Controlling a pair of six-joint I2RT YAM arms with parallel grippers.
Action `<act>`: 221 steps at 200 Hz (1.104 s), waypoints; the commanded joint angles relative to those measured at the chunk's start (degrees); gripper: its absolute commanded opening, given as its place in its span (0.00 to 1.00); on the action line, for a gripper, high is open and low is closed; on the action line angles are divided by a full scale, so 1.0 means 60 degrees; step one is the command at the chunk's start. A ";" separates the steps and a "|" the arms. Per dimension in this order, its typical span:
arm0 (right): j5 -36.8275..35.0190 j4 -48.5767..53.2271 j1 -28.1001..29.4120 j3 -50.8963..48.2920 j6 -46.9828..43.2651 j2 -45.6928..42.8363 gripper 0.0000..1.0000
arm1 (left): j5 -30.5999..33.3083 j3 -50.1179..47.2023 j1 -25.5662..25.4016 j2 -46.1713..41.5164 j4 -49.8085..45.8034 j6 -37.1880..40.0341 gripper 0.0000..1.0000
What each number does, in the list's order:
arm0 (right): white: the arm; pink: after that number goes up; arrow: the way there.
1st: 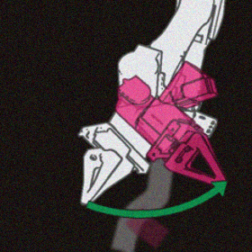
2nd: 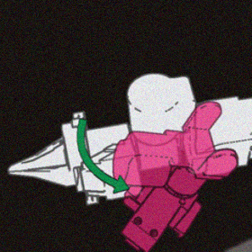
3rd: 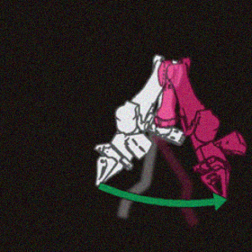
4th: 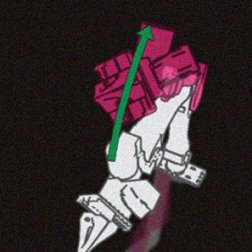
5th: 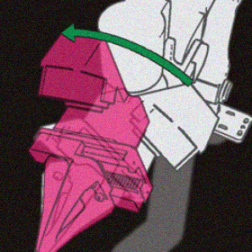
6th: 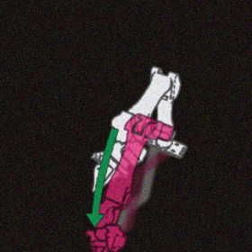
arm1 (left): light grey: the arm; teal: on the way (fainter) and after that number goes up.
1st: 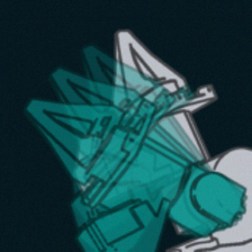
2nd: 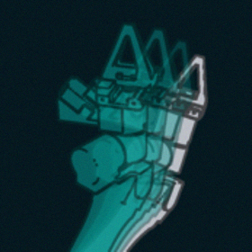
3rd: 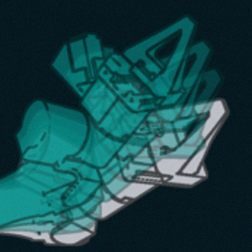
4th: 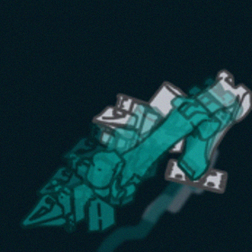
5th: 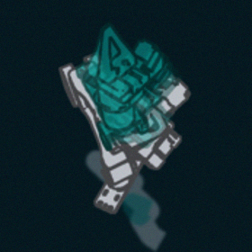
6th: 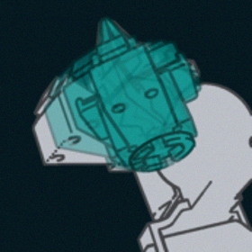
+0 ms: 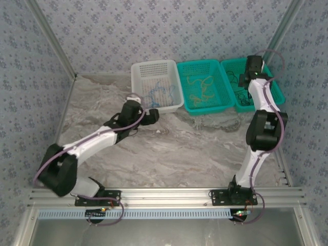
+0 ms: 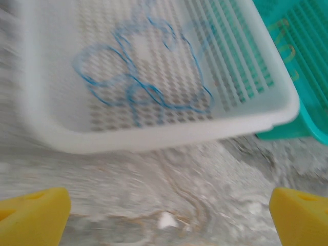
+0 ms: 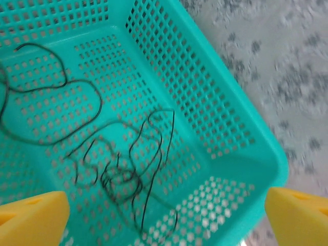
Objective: Untangle the cables
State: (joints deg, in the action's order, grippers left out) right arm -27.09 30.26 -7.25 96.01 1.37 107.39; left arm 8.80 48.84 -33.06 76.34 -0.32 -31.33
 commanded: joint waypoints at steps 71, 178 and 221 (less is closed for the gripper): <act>0.0824 -0.4775 0.0812 -0.8147 0.2066 -0.6605 1.00 | 0.3801 -0.2375 0.3186 -0.1339 0.0932 0.2232 1.00; 0.1198 -0.8648 0.0887 -1.2381 0.2190 -0.6620 1.00 | 0.2185 -0.3099 0.4575 0.0562 0.3751 0.3680 0.99; 0.1858 -1.0760 0.1027 -1.2720 0.1309 -0.5816 1.00 | 0.0385 -0.3515 0.5393 0.1083 0.5972 0.4752 1.00</act>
State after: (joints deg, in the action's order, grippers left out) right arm -18.50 -23.94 -1.74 20.03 13.45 71.09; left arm 20.05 29.56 -4.64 81.89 23.90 -6.50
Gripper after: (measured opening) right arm 0.999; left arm 0.996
